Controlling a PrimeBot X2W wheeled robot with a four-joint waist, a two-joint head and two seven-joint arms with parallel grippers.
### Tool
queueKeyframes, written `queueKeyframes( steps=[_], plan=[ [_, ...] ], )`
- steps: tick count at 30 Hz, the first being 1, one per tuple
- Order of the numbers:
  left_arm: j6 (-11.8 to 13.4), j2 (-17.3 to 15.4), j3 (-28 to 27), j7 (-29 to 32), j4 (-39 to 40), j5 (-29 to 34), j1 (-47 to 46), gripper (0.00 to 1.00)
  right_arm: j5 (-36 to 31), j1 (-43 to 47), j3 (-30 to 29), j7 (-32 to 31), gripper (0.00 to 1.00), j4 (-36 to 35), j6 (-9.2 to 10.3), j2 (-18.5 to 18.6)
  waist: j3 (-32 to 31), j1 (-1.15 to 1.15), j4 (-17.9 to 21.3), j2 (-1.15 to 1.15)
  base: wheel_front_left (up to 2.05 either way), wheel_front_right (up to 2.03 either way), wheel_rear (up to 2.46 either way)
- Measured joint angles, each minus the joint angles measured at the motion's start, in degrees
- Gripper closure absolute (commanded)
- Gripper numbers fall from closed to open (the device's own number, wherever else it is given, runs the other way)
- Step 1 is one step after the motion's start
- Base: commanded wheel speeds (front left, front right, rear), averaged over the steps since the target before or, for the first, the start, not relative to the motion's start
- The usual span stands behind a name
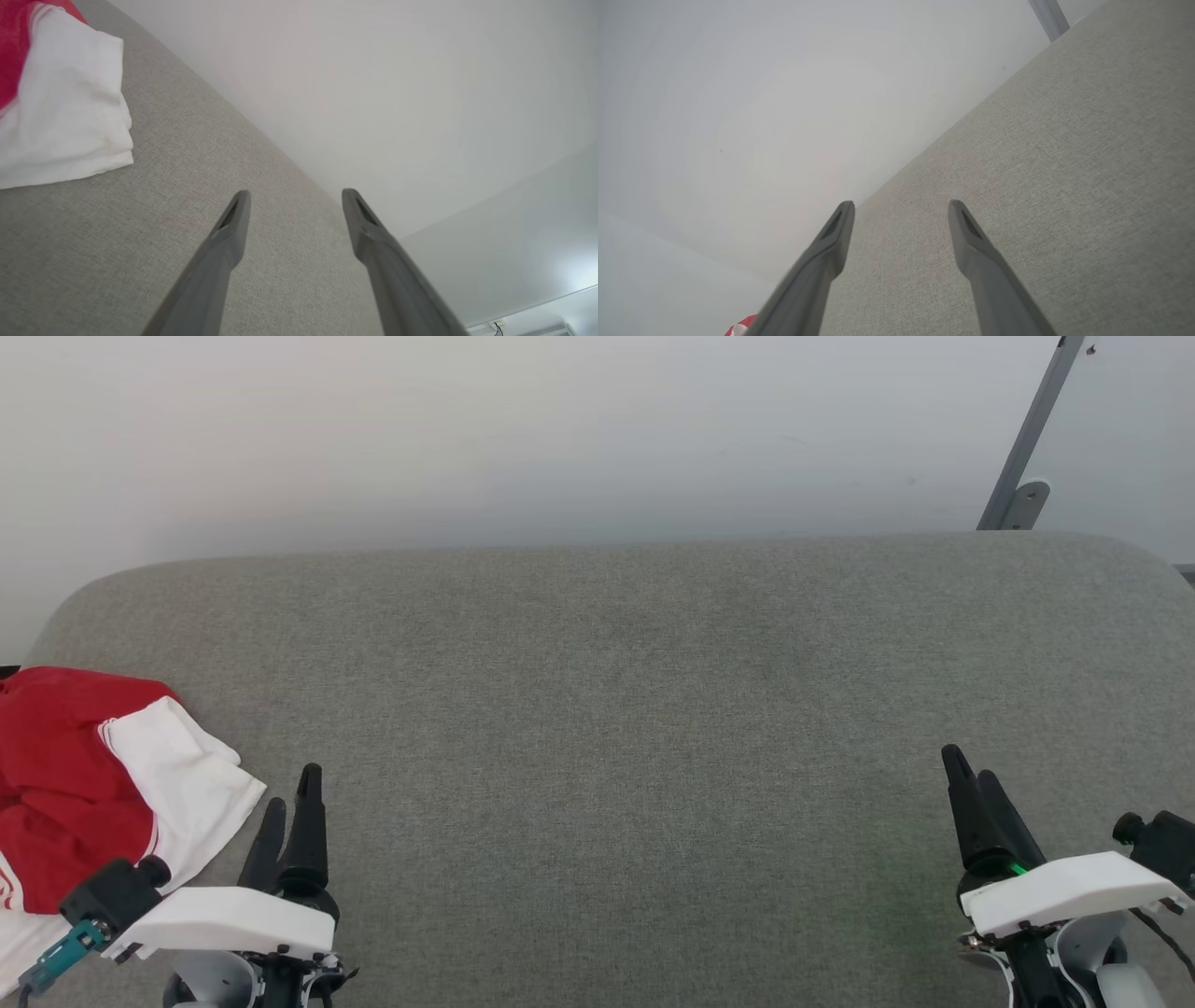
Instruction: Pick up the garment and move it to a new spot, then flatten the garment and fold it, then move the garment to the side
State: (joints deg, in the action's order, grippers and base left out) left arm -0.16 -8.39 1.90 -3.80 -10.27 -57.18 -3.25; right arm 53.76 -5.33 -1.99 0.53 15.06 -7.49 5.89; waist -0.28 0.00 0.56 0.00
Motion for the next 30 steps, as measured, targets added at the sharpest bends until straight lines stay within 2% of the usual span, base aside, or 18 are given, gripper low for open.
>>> queueKeyframes(
  steps=[30],
  plan=[
    [0.23,-2.09,1.78,-4.89,1.88,17.60,0.14,0.00,-17.72,-0.25,0.53,2.72,0.00,-2.72,0.00,1.15,-0.10,0.00,0.02,0.00,0.00,0.00,0.00]
  ],
)
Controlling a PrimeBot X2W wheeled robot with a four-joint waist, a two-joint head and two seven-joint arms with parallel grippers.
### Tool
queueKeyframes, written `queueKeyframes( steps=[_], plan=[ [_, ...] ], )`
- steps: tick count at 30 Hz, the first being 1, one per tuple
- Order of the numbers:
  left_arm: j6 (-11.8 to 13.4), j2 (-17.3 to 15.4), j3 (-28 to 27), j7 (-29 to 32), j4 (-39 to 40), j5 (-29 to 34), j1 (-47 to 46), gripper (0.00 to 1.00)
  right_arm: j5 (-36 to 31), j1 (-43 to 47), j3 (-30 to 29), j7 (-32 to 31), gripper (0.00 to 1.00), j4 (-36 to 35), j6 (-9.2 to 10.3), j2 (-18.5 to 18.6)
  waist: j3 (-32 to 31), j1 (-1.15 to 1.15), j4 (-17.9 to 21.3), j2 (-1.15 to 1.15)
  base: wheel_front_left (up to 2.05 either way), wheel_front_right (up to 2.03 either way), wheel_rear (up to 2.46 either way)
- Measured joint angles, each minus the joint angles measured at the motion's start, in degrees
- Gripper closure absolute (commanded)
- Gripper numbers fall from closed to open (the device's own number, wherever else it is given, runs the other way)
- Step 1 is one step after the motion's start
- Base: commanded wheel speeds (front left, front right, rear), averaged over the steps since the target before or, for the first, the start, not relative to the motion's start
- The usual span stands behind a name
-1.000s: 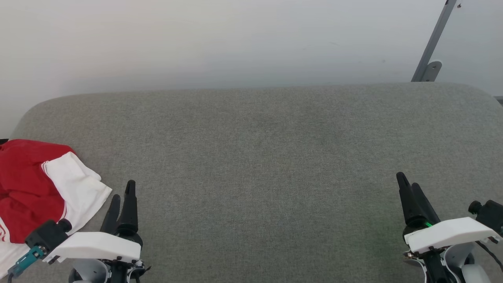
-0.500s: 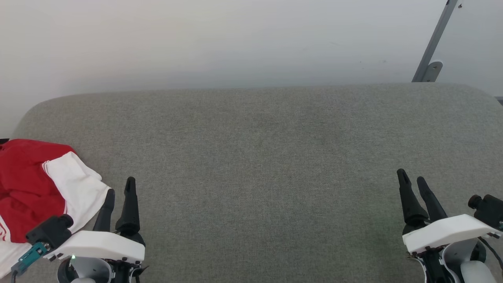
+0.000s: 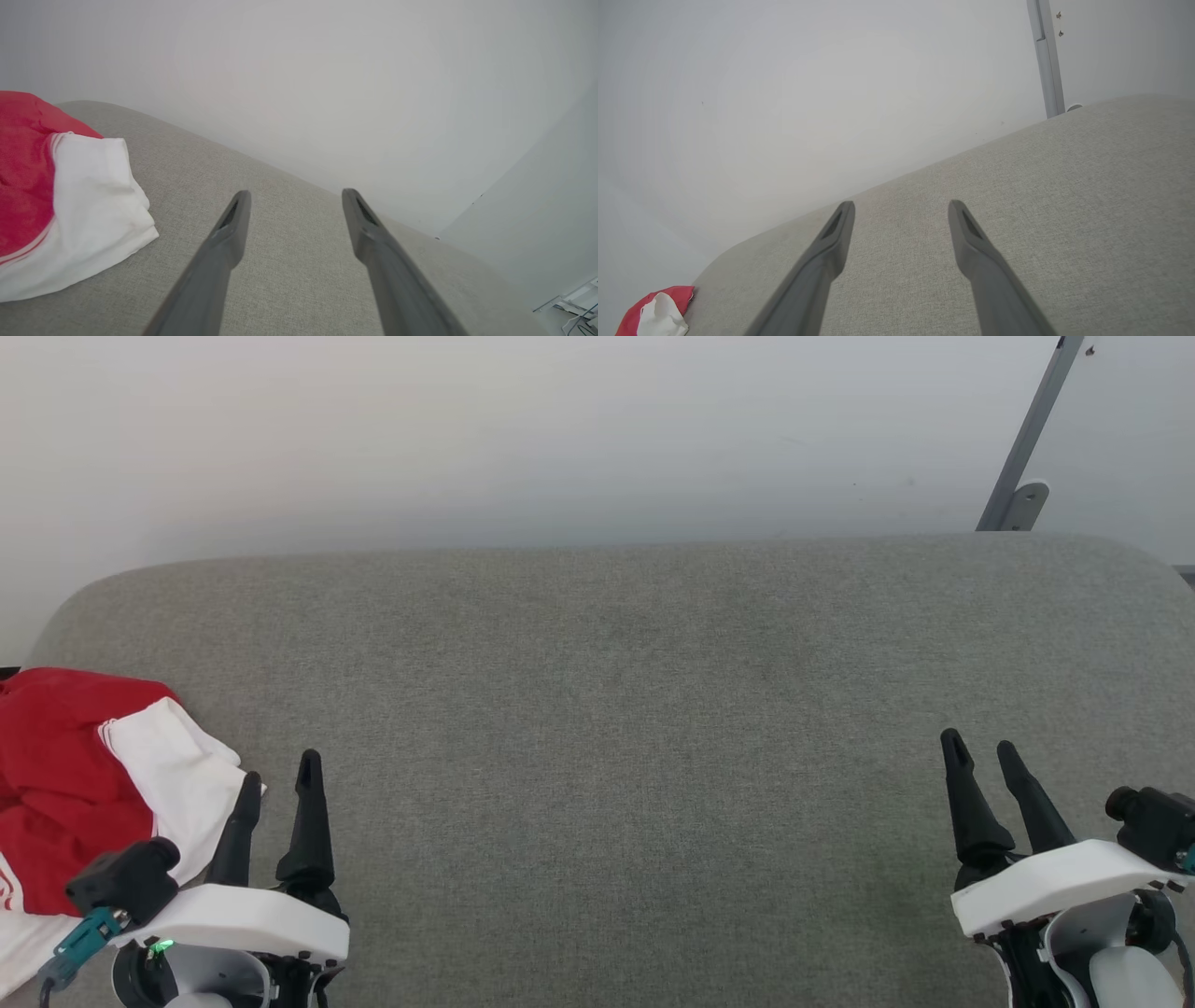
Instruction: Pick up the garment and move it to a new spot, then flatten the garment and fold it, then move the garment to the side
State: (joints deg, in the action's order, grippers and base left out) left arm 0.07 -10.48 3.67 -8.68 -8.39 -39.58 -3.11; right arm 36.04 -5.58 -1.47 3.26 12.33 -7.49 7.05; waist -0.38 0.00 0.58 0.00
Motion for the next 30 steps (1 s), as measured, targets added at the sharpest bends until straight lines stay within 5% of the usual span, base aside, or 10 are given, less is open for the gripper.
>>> queueKeyframes(
  steps=[30],
  plan=[
    [0.52,-1.76,1.86,-4.03,1.15,13.51,0.45,0.00,-14.50,-0.03,0.55,2.36,0.00,-2.47,-0.01,0.79,-0.01,0.00,0.42,0.00,0.00,0.00,0.00]
  ],
)
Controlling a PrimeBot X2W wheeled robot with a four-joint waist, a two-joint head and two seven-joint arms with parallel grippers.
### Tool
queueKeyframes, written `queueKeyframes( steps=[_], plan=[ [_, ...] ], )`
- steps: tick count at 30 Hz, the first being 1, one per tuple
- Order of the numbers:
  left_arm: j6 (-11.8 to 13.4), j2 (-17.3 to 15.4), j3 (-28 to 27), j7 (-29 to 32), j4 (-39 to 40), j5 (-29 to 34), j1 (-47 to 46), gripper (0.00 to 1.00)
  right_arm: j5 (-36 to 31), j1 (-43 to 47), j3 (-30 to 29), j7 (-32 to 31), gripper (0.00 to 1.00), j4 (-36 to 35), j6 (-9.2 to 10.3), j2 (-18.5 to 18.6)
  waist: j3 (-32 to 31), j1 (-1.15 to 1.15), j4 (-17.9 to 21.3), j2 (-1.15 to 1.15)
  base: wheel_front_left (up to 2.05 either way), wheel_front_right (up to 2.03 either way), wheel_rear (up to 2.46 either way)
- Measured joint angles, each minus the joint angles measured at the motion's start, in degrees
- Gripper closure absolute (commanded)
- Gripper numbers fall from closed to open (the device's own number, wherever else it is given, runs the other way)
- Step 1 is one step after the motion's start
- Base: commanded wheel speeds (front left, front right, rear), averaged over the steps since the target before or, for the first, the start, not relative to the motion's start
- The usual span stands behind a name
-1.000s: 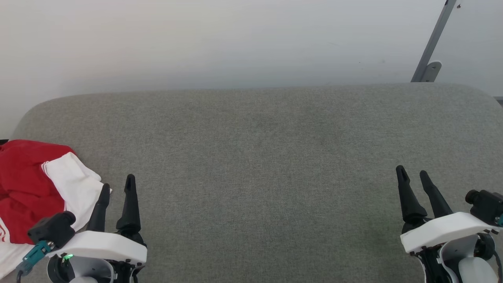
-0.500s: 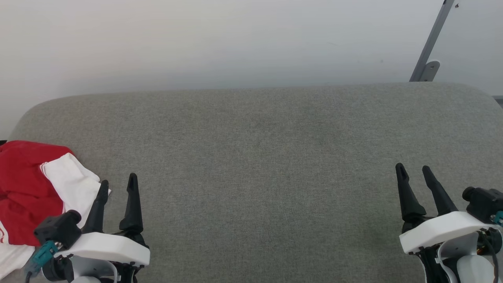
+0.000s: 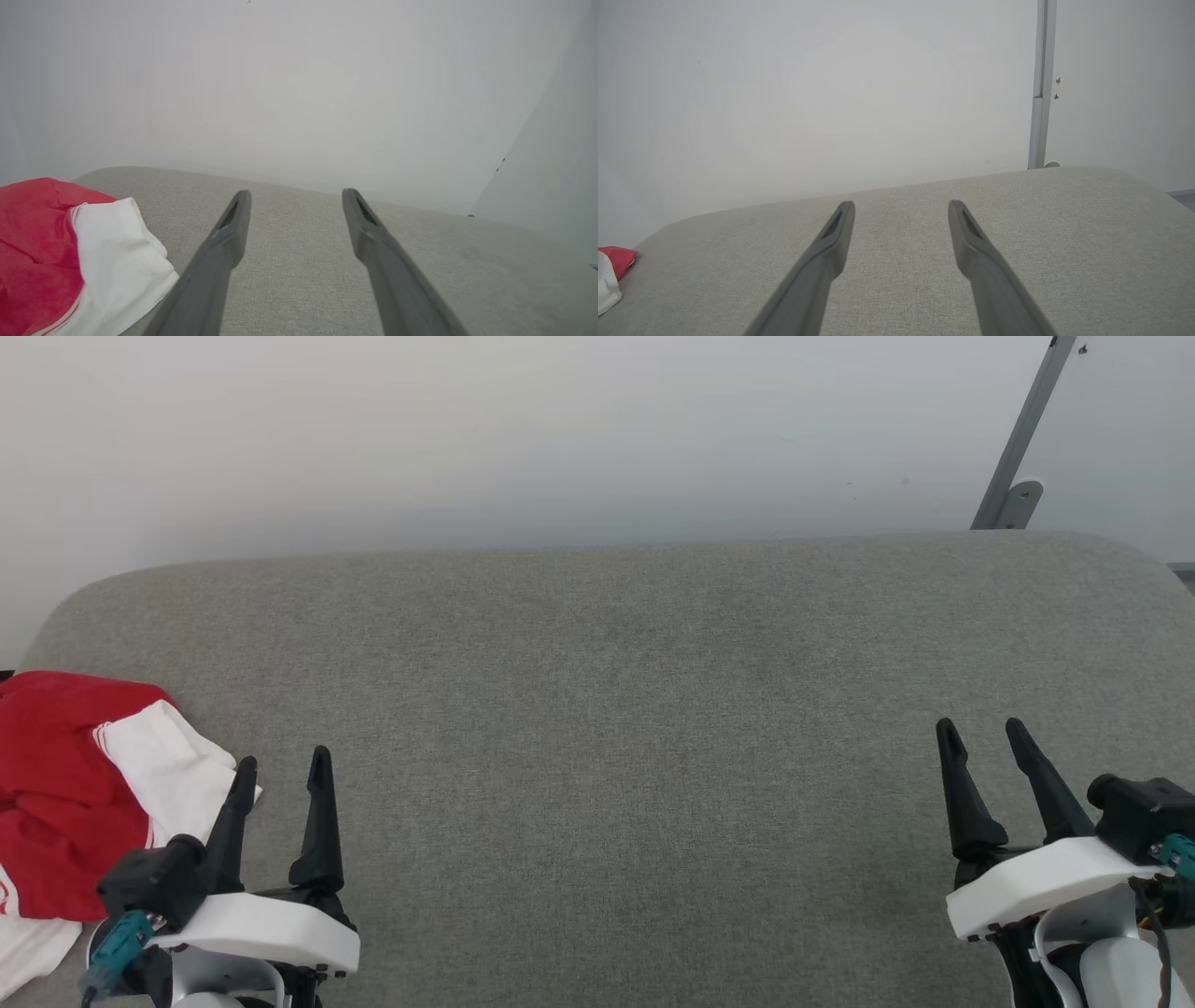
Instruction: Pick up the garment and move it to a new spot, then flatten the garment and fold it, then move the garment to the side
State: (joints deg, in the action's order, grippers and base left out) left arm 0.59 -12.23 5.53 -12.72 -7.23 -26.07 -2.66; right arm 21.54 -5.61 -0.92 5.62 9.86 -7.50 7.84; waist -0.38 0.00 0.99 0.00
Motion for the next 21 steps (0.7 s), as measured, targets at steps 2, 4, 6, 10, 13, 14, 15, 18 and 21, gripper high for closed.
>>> queueKeyframes(
  steps=[2,4,6,10,13,14,15,18,21],
  plan=[
    [0.01,-0.13,0.11,-0.26,0.03,1.00,0.00,0.00,-0.94,-0.01,0.04,0.20,0.00,-0.14,0.00,0.05,0.01,0.00,0.02,0.00,0.00,0.00,0.00],
    [0.03,-0.25,0.26,-0.49,0.12,1.64,0.00,0.00,-1.85,-0.01,0.03,0.44,0.00,-0.25,0.00,0.05,0.01,0.00,0.03,0.00,0.00,0.00,0.00],
    [0.14,-0.32,0.34,-0.62,0.18,2.02,0.00,0.00,-2.43,-0.01,0.02,0.46,0.00,-0.30,0.00,0.05,0.01,0.00,0.04,0.00,0.00,0.00,0.00],
    [0.43,-0.46,0.56,-0.99,0.34,3.22,0.01,0.00,-4.14,-0.01,-0.20,0.64,0.00,-0.56,0.00,-0.04,0.04,0.00,0.08,0.00,0.00,0.00,0.00],
    [0.49,-0.70,0.77,-1.41,0.46,4.58,0.01,0.00,-5.38,-0.01,-0.46,0.96,0.00,-0.64,0.00,-0.04,0.05,0.00,0.14,0.00,0.00,0.00,0.00],
    [0.52,-0.79,0.87,-1.52,0.56,5.15,0.02,0.00,-6.27,-0.01,-0.67,1.05,0.00,-0.73,0.00,-0.10,0.04,0.00,0.19,0.00,0.00,0.00,0.00],
    [0.52,-0.79,0.87,-1.52,0.56,5.15,0.02,0.00,-6.27,-0.01,-0.67,1.05,0.00,-0.73,0.00,-0.10,0.04,0.00,0.19,0.00,0.00,0.00,0.00],
    [0.62,-0.97,1.01,-1.91,0.66,6.02,0.17,0.00,-7.27,-0.01,-0.86,1.34,0.00,-0.88,0.00,-0.16,0.02,0.00,0.28,0.00,0.00,0.00,0.00],
    [0.69,-1.13,1.16,-2.07,0.70,6.71,0.23,0.00,-8.50,-0.01,-0.92,1.54,0.00,-0.94,0.00,-0.14,-0.01,0.00,0.35,0.00,0.00,0.00,0.00]
  ],
)
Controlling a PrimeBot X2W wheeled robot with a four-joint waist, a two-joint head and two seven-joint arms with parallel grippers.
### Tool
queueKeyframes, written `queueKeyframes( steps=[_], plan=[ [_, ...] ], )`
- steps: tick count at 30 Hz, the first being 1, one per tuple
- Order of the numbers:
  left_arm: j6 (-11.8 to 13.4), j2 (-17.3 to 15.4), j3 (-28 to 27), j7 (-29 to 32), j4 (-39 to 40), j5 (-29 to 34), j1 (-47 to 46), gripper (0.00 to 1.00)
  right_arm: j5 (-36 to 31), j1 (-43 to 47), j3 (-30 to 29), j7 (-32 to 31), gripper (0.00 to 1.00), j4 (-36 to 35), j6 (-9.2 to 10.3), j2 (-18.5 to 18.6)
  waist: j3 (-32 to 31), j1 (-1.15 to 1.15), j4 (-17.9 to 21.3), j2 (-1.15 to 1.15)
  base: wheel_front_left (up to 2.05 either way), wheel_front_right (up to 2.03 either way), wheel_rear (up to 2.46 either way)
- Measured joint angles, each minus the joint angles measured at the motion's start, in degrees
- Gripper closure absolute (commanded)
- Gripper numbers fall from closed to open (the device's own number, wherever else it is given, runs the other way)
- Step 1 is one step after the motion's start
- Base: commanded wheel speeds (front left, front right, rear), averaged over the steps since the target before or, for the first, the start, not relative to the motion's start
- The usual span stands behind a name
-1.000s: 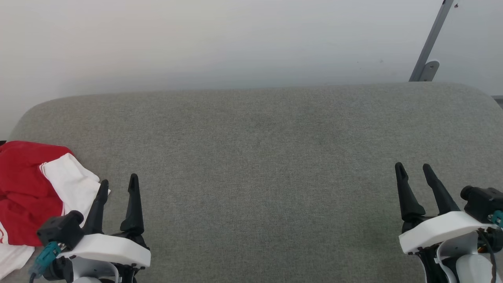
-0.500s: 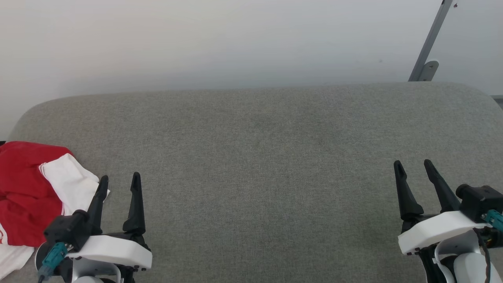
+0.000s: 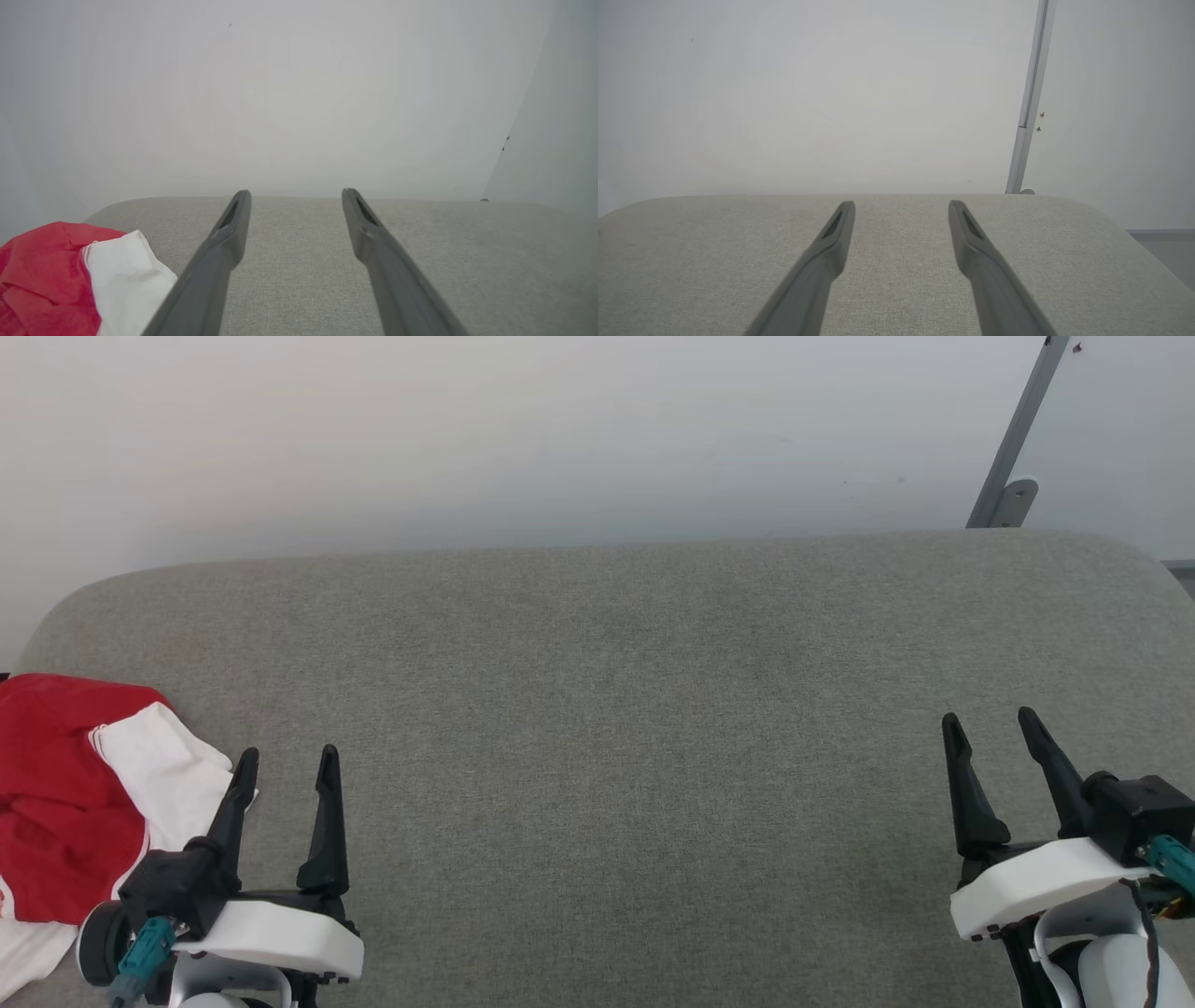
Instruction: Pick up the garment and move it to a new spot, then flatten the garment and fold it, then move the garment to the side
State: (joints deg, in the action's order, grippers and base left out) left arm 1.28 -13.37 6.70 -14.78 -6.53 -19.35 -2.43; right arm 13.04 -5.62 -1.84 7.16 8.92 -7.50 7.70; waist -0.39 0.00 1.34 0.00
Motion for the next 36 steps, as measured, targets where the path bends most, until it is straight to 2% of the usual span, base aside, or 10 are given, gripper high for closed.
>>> queueKeyframes(
  steps=[20,28,36],
  plan=[
    [-0.94,0.14,-1.34,-0.19,-0.80,-1.22,0.01,0.00,-1.43,0.14,-0.33,0.42,0.00,-1.22,0.00,-0.20,-0.48,0.00,-1.01,0.00,0.00,0.00,0.00],
    [0.24,-0.23,-3.08,-0.14,-1.38,-2.35,0.13,0.00,-1.31,0.30,2.10,0.05,0.00,-1.34,0.00,-0.10,-1.27,0.00,-5.25,0.00,0.00,0.00,0.00],
    [2.11,-1.38,-5.65,0.66,-0.48,-3.68,2.18,0.00,-0.87,0.39,4.65,-0.27,0.00,-1.09,0.00,-0.05,-2.44,0.00,-12.14,0.00,0.00,0.00,0.00]
  ],
)
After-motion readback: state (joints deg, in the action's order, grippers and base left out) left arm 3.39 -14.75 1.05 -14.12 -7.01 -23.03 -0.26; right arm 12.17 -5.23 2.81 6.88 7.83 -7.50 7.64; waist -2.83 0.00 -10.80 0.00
